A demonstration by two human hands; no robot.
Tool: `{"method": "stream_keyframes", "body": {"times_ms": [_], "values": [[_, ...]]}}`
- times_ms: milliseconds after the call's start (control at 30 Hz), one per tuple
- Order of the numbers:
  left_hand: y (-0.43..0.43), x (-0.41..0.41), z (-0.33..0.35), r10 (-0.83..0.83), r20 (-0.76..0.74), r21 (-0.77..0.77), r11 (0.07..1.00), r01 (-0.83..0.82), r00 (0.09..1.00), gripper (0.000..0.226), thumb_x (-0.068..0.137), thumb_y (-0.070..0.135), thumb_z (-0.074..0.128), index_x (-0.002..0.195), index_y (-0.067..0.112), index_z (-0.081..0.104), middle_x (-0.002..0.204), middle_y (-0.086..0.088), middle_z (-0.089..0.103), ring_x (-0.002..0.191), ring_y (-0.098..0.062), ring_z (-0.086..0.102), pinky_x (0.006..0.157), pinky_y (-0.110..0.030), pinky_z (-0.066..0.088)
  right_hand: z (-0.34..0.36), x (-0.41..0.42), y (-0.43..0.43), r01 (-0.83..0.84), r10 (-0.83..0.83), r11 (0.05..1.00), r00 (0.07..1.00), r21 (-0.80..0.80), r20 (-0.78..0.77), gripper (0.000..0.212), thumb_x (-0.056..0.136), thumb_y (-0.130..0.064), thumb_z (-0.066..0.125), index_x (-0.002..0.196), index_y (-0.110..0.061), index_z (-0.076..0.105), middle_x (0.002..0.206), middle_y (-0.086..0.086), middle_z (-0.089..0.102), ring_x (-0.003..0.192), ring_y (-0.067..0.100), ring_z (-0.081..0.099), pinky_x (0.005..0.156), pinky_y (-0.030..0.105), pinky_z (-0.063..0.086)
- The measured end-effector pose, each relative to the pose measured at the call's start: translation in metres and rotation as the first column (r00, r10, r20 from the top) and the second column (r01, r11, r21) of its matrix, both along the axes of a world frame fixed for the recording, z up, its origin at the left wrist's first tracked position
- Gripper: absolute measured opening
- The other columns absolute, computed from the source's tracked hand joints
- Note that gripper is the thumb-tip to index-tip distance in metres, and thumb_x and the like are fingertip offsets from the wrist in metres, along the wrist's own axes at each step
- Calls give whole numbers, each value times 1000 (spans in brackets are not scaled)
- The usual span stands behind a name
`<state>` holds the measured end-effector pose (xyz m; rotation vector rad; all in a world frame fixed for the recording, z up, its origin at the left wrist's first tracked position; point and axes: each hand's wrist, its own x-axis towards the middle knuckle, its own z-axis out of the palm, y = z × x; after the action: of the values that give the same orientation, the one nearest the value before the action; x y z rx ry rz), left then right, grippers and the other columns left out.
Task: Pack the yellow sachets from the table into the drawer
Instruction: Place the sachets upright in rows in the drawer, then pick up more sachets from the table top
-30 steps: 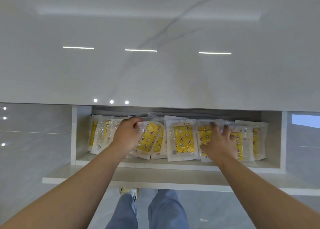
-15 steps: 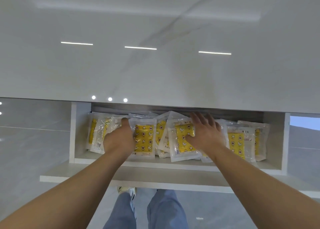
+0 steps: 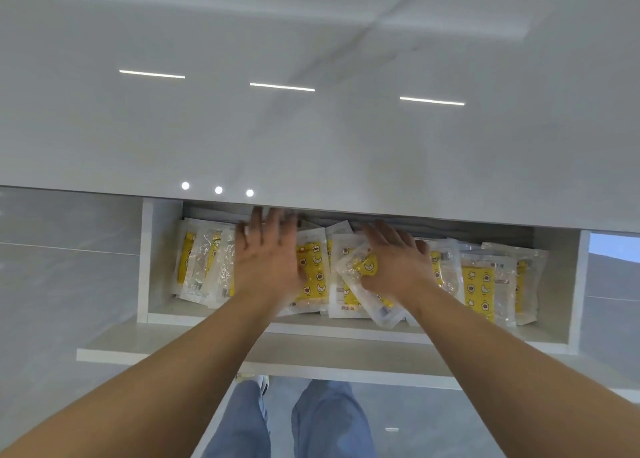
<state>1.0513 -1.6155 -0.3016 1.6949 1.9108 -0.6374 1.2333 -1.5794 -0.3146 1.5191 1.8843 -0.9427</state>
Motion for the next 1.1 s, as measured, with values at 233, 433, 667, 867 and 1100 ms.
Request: {"method": "stream_keyframes", "body": {"times_ms": [233,433,667,867,1100], "values": [[19,27,-22,-13,190,-178,983,48,982,77,81,47,62,143,26,22,151,2,24,143,-24,12,114,-55,5,1,8,-5,68,-80,995,984,78,162,74,83,-63,48,144,-27,27,150,-2,31,140,25,22,111,47,20],[20,17,-23,-162,296,-102,975,200,941,64,91,24,52,144,39,20,153,7,16,140,-23,15,115,-50,9,1,14,-8,24,-23,1000,997,-9,80,81,82,-62,51,148,-33,13,158,-3,11,145,27,8,114,52,15],[0,-30,-4,-133,102,-34,990,137,986,73,89,35,52,148,33,8,157,3,8,145,-26,3,116,-51,9,15,-8,-25,45,-49,997,997,62,65,75,92,-56,37,150,-20,6,159,6,1,147,27,-3,117,47,5],[-15,-57,-2,-46,83,-161,985,59,995,83,88,23,56,148,37,0,157,4,6,145,-25,3,113,-45,22,23,-40,-41,88,-87,996,995,21,-51,61,93,-42,44,146,-26,19,158,2,6,146,25,3,117,43,9],[-11,-53,38,24,181,-92,996,-8,983,67,92,35,50,147,33,13,157,6,1,144,-25,6,114,-48,18,55,-53,-44,244,-246,969,968,-35,-59,58,93,-42,45,145,-27,24,157,1,15,145,25,12,116,44,15]]}}
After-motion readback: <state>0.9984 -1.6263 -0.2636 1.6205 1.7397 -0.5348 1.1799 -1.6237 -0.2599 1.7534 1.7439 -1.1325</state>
